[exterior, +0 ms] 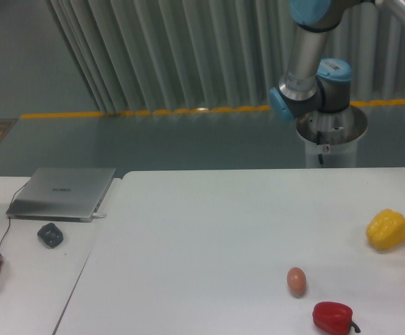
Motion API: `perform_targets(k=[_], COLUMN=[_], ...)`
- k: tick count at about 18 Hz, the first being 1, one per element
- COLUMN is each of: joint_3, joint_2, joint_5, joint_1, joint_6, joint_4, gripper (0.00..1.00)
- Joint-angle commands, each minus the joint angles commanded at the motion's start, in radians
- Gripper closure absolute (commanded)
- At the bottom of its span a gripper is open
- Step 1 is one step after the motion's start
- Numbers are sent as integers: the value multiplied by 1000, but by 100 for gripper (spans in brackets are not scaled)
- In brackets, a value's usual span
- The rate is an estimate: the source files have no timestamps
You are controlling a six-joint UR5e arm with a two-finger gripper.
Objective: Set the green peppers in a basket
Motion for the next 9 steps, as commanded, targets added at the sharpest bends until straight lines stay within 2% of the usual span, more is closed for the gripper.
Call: perform_targets(k=[3, 5, 7, 9], joint_3=[21, 50, 74, 77], joint_2=[3, 8, 11, 24], joint_5=[-2, -9, -20, -86], joint_1=[-43, -68, -86, -89], joint_6=[-2, 0, 0, 0], joint_4=[-73, -161, -218, -261], gripper=[0, 0, 0, 0])
